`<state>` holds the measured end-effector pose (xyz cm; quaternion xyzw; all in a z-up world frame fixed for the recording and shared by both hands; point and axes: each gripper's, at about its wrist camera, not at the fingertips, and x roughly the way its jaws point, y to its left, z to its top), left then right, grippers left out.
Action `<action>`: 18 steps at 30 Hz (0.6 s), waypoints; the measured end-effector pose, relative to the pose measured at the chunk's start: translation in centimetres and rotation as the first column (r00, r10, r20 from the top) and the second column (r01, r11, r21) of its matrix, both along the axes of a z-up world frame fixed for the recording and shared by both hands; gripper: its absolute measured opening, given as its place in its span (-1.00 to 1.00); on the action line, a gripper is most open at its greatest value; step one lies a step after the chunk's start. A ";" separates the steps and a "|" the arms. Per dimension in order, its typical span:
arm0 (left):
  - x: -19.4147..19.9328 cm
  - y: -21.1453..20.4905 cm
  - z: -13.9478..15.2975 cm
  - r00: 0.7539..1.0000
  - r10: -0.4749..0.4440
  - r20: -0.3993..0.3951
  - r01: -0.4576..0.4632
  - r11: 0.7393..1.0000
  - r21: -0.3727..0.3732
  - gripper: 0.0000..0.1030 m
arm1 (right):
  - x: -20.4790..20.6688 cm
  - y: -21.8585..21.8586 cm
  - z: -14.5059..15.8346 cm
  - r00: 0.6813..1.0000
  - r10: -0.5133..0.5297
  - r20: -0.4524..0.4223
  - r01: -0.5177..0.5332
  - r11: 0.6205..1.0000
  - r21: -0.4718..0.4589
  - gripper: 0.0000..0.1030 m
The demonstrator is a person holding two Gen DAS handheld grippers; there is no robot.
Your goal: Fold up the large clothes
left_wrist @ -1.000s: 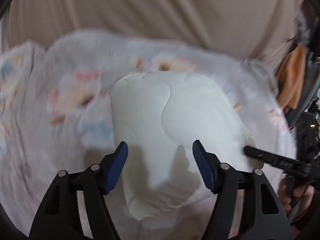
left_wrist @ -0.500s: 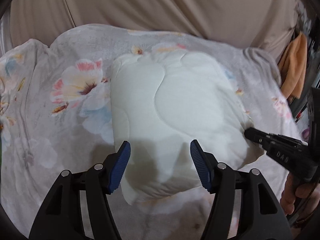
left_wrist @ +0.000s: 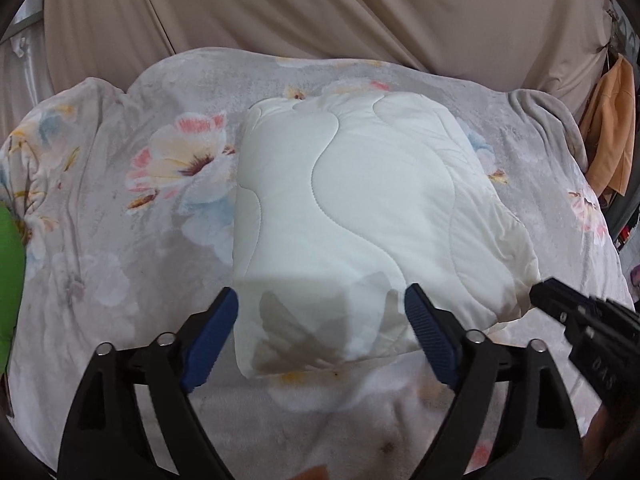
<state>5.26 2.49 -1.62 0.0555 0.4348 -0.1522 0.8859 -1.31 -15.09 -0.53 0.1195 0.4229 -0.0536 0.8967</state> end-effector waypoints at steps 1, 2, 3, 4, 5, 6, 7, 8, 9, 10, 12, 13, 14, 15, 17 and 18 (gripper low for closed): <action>-0.4 -0.1 0.2 1.000 0.007 0.007 -0.007 1.000 0.002 0.69 | -0.4 0.2 -0.1 1.000 -0.003 -0.002 0.003 1.000 -0.004 -0.62; -0.7 -0.2 0.2 1.000 0.009 0.008 -0.009 1.000 0.004 0.69 | -0.8 0.6 -0.3 1.000 -0.004 -0.009 0.004 1.000 -0.008 -0.61; -0.8 -0.4 0.2 1.000 0.009 0.005 -0.009 1.000 0.007 0.69 | -1.1 0.9 -0.5 1.000 0.002 -0.016 -0.002 1.000 -0.007 -0.60; -1.2 -0.5 0.2 1.000 0.011 0.002 -0.011 1.000 0.007 0.69 | -1.4 1.2 -0.7 1.000 0.005 -0.020 -0.006 1.000 -0.009 -0.58; -1.3 -0.6 0.2 1.000 0.010 0.001 -0.010 1.000 0.008 0.69 | -1.7 1.6 -0.8 1.000 0.005 -0.022 -0.006 1.000 -0.015 -0.55; -1.6 -0.8 0.1 1.000 0.009 0.001 -0.009 1.000 0.012 0.69 | -1.9 1.9 -0.9 1.000 0.007 -0.023 -0.008 1.000 -0.020 -0.52; -1.9 -1.0 0.1 1.000 0.006 0.000 -0.006 1.000 0.018 0.69 | -2.2 2.2 -1.0 1.000 0.007 -0.021 -0.008 1.000 -0.026 -0.48; -2.1 -1.1 0.0 1.000 0.005 0.000 -0.005 1.000 0.024 0.69 | -2.3 2.4 -1.0 1.000 0.007 -0.019 -0.008 0.999 -0.035 -0.45; -2.3 -1.2 0.0 1.000 0.005 0.000 -0.005 1.000 0.025 0.69 | -2.5 2.6 -1.0 1.000 0.008 -0.017 -0.009 0.999 -0.042 -0.45; -2.5 -1.3 0.0 1.000 0.003 0.001 -0.003 1.000 0.026 0.69 | -2.6 2.9 -1.0 1.000 0.009 -0.014 -0.009 0.999 -0.049 -0.44; -2.9 -1.3 -0.1 1.000 0.006 -0.001 -0.006 1.000 0.029 0.69 | -2.9 3.2 -1.0 1.000 0.005 -0.010 -0.005 0.998 -0.066 -0.38; -3.0 -1.4 -0.1 1.000 0.008 -0.001 -0.008 0.999 0.034 0.69 | -3.1 3.3 -1.0 1.000 0.004 -0.009 -0.004 0.998 -0.066 -0.36; -3.2 -1.5 -0.2 1.000 0.009 -0.001 -0.009 0.999 0.038 0.69 | -3.2 3.4 -1.0 1.000 0.003 -0.008 -0.003 0.998 -0.062 -0.35; -3.4 -1.5 -0.2 1.000 0.007 0.000 -0.007 0.999 0.042 0.69 | -3.2 3.5 -1.0 1.000 0.002 -0.009 -0.002 0.998 -0.060 -0.34; -3.7 -1.7 -0.3 1.000 0.006 0.002 -0.006 0.999 0.051 0.69 | -3.4 3.7 -1.0 1.000 0.004 -0.008 -0.004 0.998 -0.061 -0.34; -3.9 -1.8 -0.4 1.000 0.007 0.005 -0.007 0.998 0.058 0.69 | -3.4 3.8 -1.0 1.000 0.006 -0.007 -0.006 0.998 -0.064 -0.33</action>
